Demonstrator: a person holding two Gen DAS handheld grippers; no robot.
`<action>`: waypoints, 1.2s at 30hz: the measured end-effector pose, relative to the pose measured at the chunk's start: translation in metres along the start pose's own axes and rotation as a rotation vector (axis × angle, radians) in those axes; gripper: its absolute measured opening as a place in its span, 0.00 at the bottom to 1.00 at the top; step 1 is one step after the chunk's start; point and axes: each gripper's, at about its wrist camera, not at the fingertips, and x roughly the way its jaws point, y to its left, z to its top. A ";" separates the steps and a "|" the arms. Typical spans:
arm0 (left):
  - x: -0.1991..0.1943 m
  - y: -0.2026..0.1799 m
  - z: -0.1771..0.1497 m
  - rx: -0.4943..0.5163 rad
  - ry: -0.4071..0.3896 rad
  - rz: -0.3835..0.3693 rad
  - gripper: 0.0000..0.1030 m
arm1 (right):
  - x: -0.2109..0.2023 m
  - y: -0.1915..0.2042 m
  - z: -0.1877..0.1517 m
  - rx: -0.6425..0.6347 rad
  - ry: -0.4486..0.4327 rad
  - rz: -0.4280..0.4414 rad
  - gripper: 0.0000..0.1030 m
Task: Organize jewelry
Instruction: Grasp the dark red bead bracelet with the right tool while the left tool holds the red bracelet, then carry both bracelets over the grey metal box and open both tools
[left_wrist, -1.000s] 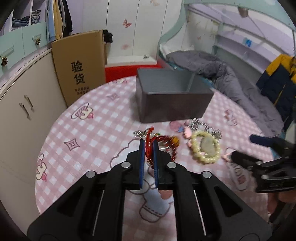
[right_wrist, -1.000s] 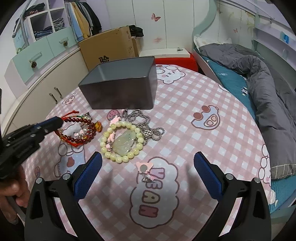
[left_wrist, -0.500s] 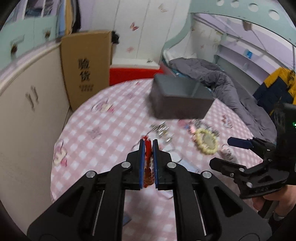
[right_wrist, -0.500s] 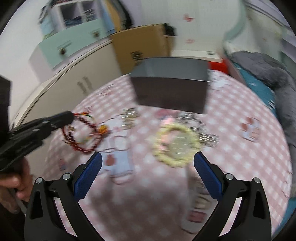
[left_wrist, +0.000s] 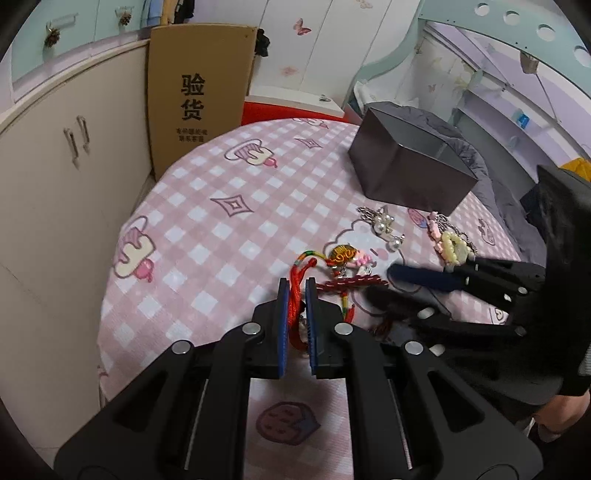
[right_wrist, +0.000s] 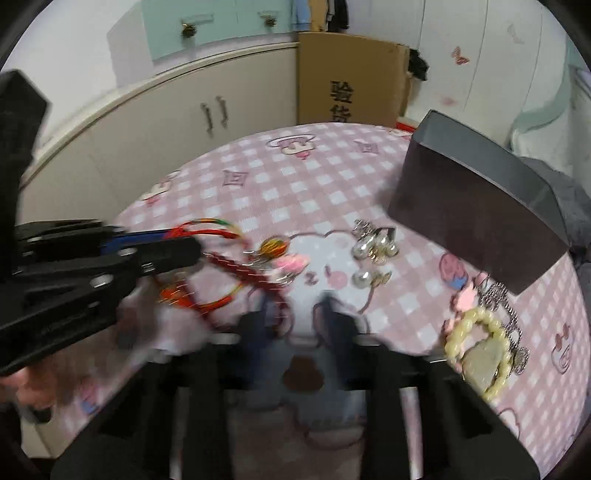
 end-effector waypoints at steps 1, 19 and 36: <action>0.001 0.000 0.000 0.001 0.001 0.002 0.09 | -0.003 -0.002 -0.004 0.000 -0.001 -0.014 0.06; -0.030 -0.034 0.011 0.083 -0.082 -0.018 0.03 | -0.068 -0.021 -0.036 0.025 -0.095 -0.013 0.06; -0.069 -0.102 0.127 0.235 -0.264 -0.133 0.03 | -0.178 -0.092 0.057 0.030 -0.398 -0.031 0.06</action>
